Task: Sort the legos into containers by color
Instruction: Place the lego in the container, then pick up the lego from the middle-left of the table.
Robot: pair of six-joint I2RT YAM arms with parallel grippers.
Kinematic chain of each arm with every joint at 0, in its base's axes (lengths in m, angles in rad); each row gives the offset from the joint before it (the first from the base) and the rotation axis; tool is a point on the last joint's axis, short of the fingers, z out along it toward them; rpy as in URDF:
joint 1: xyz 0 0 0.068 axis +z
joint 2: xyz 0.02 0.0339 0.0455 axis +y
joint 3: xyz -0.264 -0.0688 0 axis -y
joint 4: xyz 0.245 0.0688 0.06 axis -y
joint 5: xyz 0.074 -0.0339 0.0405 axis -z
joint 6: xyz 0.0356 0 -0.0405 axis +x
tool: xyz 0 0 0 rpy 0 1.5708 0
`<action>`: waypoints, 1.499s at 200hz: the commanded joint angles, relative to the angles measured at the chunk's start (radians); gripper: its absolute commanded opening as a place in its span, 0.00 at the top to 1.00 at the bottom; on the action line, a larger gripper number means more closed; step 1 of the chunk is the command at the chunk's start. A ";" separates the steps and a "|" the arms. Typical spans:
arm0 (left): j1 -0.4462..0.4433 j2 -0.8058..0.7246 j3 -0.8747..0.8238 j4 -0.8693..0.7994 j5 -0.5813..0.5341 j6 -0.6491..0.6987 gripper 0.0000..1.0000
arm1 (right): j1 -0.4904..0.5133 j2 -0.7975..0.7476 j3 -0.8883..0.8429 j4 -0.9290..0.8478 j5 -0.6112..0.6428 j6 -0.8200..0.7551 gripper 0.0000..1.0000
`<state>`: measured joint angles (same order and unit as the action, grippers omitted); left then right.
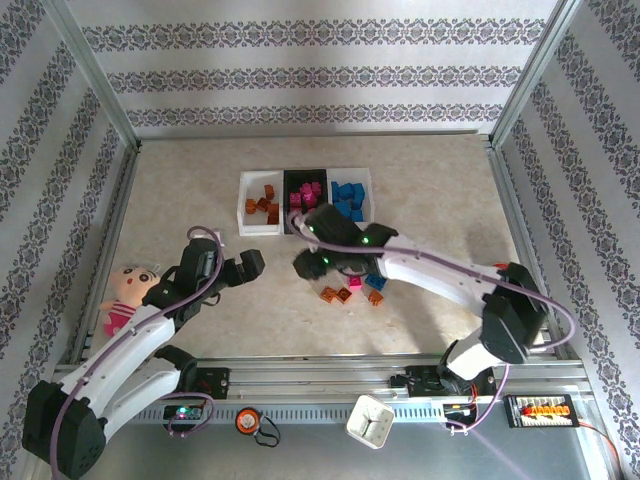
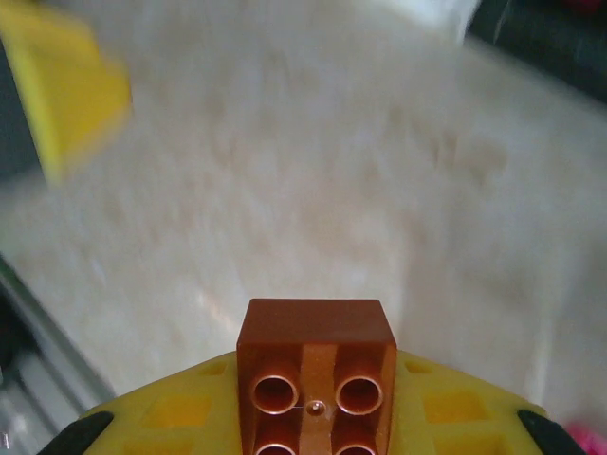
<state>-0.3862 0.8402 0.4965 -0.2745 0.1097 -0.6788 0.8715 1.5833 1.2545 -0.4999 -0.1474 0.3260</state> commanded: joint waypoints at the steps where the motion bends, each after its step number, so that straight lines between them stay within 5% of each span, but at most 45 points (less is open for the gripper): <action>1: -0.010 -0.039 -0.027 -0.058 -0.023 -0.026 0.00 | -0.038 0.143 0.167 0.066 -0.001 -0.022 0.73; 105: -0.010 -0.055 -0.059 -0.046 0.018 -0.041 0.00 | -0.101 0.803 0.987 -0.097 0.156 0.046 0.64; 139: -0.010 -0.056 -0.060 -0.050 0.024 -0.038 0.00 | -0.105 0.865 1.089 -0.096 0.141 0.054 0.38; 158: -0.010 -0.056 -0.055 -0.049 0.030 -0.032 0.00 | -0.106 0.835 1.083 -0.077 0.147 0.044 0.33; 191: -0.010 -0.034 -0.038 -0.032 0.074 -0.008 0.00 | -0.106 0.692 0.918 -0.019 0.146 0.038 0.32; 227: -0.023 0.082 0.013 0.019 0.178 0.040 0.00 | -0.111 0.434 0.500 0.140 0.145 0.059 0.31; 300: -0.286 0.462 0.227 0.083 0.133 0.161 0.11 | -0.240 -0.030 -0.169 0.236 0.175 0.128 0.31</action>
<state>-0.6064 1.2060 0.6491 -0.2398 0.2478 -0.5980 0.6849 1.6669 1.2232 -0.2886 -0.0044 0.4149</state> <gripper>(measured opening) 0.901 0.685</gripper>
